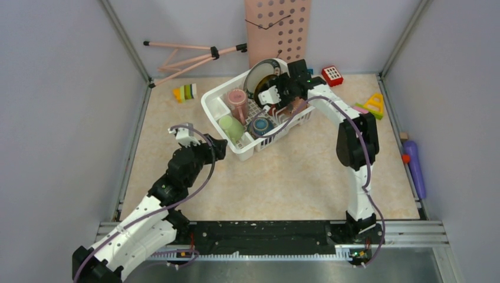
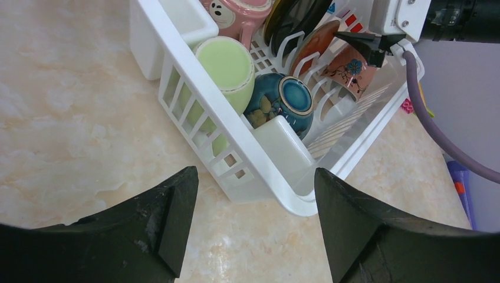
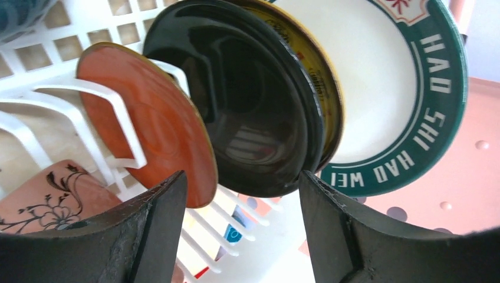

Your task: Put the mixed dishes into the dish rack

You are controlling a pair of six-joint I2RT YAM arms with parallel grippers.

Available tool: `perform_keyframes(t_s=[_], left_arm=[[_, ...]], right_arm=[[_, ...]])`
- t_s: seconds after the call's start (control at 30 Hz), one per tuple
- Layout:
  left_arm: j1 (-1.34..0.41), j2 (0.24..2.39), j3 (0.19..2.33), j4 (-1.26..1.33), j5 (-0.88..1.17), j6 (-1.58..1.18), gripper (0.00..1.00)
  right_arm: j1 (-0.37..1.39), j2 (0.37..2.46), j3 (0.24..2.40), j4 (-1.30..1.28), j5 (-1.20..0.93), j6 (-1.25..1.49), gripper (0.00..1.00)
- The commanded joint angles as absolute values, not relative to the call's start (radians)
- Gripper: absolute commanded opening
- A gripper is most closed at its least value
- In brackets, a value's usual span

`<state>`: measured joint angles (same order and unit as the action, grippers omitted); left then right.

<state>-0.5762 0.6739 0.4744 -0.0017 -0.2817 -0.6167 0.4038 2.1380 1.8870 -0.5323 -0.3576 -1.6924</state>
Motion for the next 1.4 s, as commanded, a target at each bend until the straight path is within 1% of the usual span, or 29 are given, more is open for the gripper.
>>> perform_keyframes(t_s=[0.0,0.17,0.23,0.3,0.33,0.37,0.47,0.53,0.6,0.63,0.77,0.87,0.93,1.03,1.13,1.23,1.37], left_arm=[[-0.57,0.676,0.472,0.042,-0.288,-0.612,0.77],[-0.541,0.674,0.503,-0.009,-0.291,-0.608,0.78],[-0.508,0.678,0.535,-0.059,-0.293,-0.607,0.78],[-0.444,0.678,0.562,-0.093,-0.288,-0.607,0.78],[-0.417,0.676,0.574,-0.104,-0.28,-0.606,0.78],[-0.39,0.674,0.584,-0.107,-0.275,-0.606,0.78],[-0.334,0.684,0.609,-0.104,-0.289,-0.608,0.78],[-0.299,0.697,0.616,-0.088,-0.297,-0.623,0.78],[-0.258,0.72,0.62,-0.069,-0.297,-0.646,0.78],[-0.236,0.734,0.62,-0.057,-0.297,-0.658,0.78],[-0.138,0.78,0.606,-0.03,-0.35,-0.735,0.82],[-0.075,0.805,0.545,0.06,-0.392,-0.762,0.86],[-0.043,0.84,0.518,0.123,-0.41,-0.736,0.88],[-0.037,0.905,0.492,0.218,-0.459,-0.588,0.89],[-0.038,0.964,0.441,0.339,-0.496,-0.428,0.91],[-0.038,1.014,0.378,0.49,-0.459,-0.306,0.92],[-0.037,1.112,0.293,0.729,-0.414,-0.186,0.88]], right_arm=[[0.414,2.089,1.9,-0.46,-0.391,-1.667,0.68],[0.413,2.0,1.875,-0.451,-0.422,-1.56,0.69],[0.411,1.944,1.836,-0.389,-0.444,-1.452,0.69],[0.41,1.874,1.754,-0.244,-0.428,-1.292,0.69],[0.411,1.833,1.69,-0.138,-0.394,-1.205,0.69],[0.41,1.791,1.619,-0.008,-0.345,-1.117,0.72],[0.41,1.645,1.386,0.336,-0.186,-0.885,0.86],[0.398,1.525,1.262,0.473,-0.098,-0.739,0.88],[0.386,1.434,1.195,0.48,0.001,-0.589,0.88],[0.382,1.392,1.162,0.435,0.068,-0.516,0.88],[0.377,1.231,0.996,0.367,0.308,-0.352,0.89],[0.373,1.096,0.797,0.404,0.427,-0.256,0.91],[0.351,1.007,0.686,0.388,0.439,-0.173,0.91],[0.312,0.911,0.549,0.376,0.457,-0.062,0.92],[0.294,0.836,0.395,0.456,0.507,-0.022,0.92],[0.27,0.848,0.272,0.571,0.507,-0.01,0.92],[0.258,0.954,0.147,0.825,0.493,-0.074,0.92]])
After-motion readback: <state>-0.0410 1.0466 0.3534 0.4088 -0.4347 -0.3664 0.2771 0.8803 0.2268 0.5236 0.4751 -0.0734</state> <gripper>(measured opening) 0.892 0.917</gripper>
